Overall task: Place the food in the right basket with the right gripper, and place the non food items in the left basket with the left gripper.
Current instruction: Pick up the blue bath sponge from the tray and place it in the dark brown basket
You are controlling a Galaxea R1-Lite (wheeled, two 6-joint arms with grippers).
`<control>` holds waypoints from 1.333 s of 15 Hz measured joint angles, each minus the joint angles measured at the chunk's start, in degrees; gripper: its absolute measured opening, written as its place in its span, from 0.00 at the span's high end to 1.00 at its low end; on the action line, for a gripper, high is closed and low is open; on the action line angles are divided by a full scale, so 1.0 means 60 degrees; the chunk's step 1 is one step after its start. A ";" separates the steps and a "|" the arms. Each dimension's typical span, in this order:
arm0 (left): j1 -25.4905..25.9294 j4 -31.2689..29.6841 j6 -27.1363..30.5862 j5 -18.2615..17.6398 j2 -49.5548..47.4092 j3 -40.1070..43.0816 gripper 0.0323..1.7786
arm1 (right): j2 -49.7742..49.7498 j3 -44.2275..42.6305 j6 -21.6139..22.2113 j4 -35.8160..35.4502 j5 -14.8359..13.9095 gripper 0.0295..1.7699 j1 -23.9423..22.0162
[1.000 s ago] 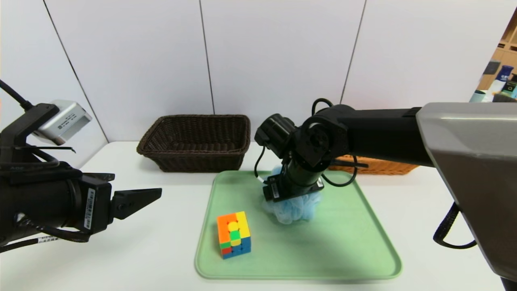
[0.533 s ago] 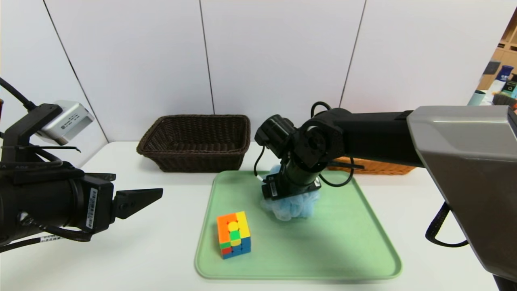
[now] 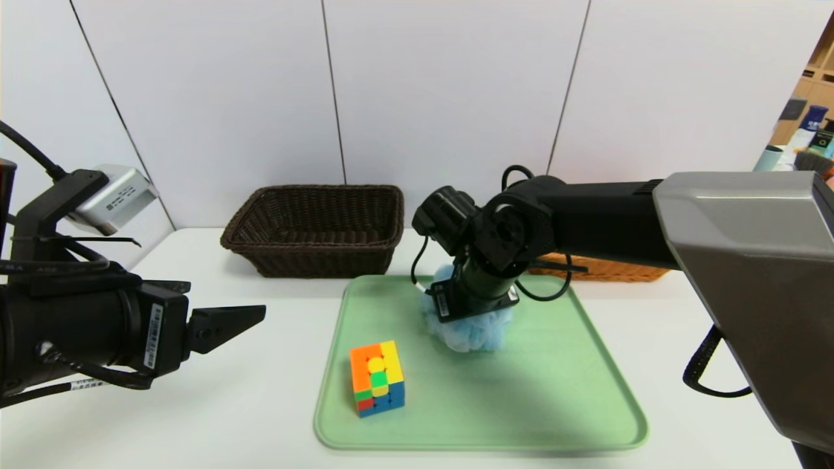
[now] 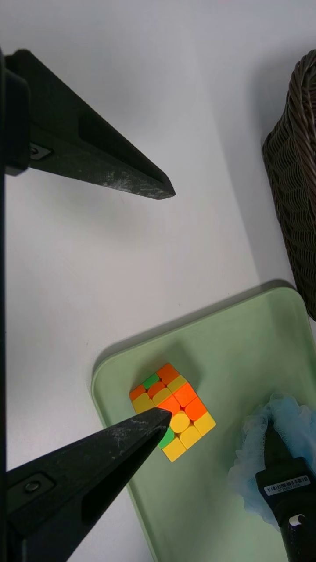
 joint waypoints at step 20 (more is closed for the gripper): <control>0.0012 0.0008 -0.0012 -0.0055 0.0028 0.0085 0.05 | -0.1686 -0.0014 -0.1048 -0.1690 -0.0138 0.56 0.0813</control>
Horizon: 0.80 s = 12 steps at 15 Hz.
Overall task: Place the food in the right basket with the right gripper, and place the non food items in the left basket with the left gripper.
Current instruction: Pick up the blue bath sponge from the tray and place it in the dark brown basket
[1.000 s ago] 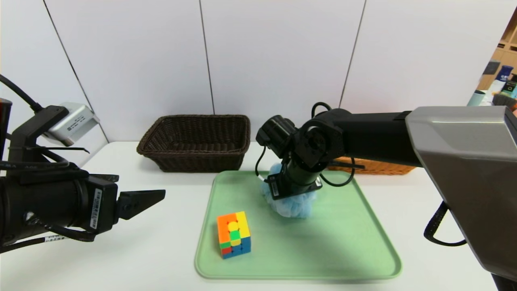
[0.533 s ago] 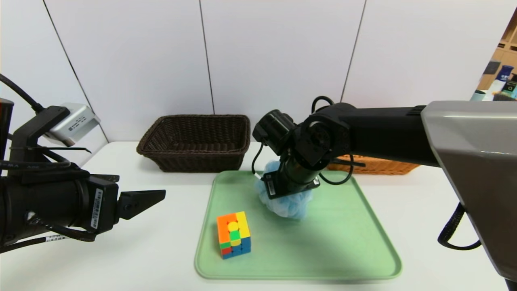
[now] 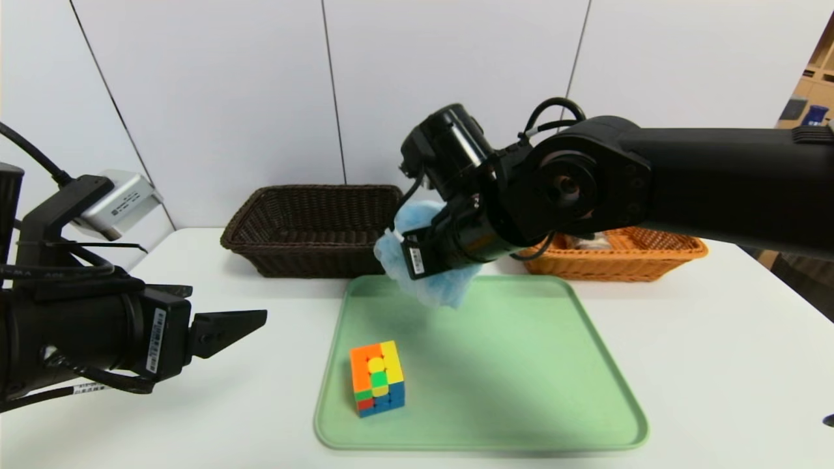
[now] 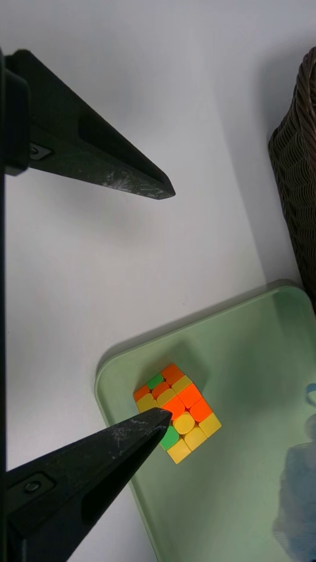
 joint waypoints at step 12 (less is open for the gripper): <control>-0.0016 -0.0008 -0.0039 0.0163 -0.0185 0.0167 0.05 | 0.1101 -0.0091 -0.2003 -0.8233 0.0845 0.57 -0.0091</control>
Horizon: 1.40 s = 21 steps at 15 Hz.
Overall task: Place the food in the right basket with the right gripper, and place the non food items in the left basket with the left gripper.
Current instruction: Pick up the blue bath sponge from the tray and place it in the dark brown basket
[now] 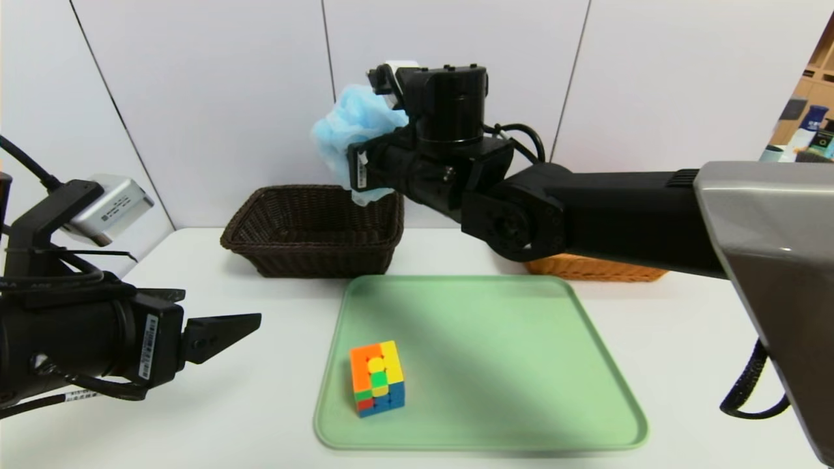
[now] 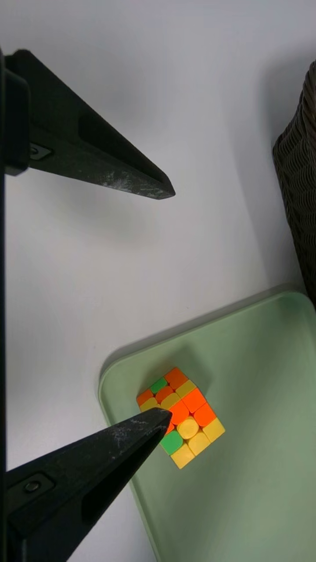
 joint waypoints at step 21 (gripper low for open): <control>0.0004 0.0028 -0.0252 0.0752 -0.0073 0.0266 0.05 | 0.1820 -0.0008 -0.0051 -0.1217 0.0902 0.50 -0.0670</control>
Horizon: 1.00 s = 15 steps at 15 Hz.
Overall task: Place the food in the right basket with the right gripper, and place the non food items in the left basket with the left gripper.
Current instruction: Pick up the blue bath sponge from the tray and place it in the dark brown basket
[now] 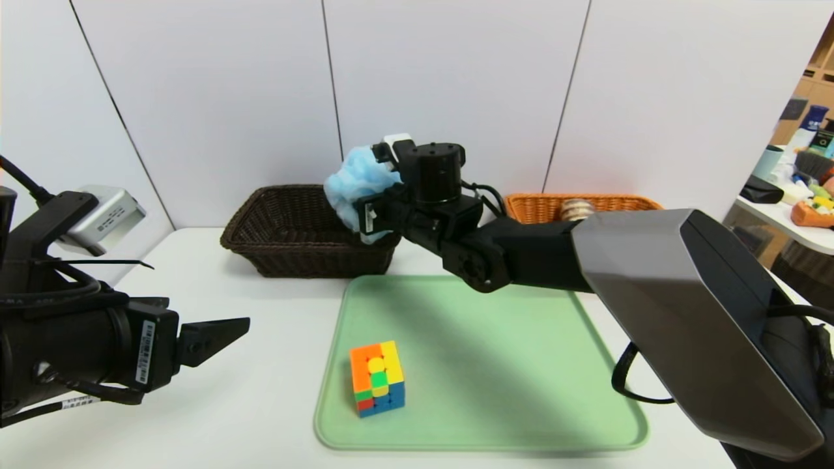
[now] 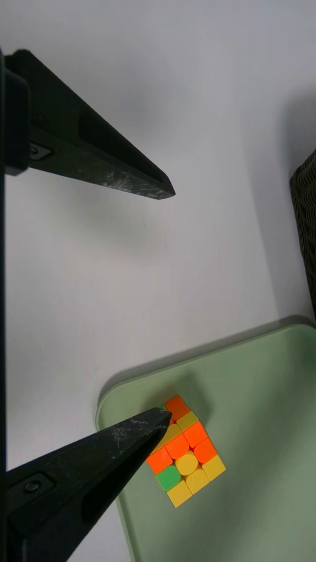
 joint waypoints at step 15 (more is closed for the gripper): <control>0.0000 -0.0006 0.0026 -0.0014 0.0008 0.0004 0.05 | -0.0069 -0.0004 -0.0026 -0.0242 -0.0264 0.10 0.0244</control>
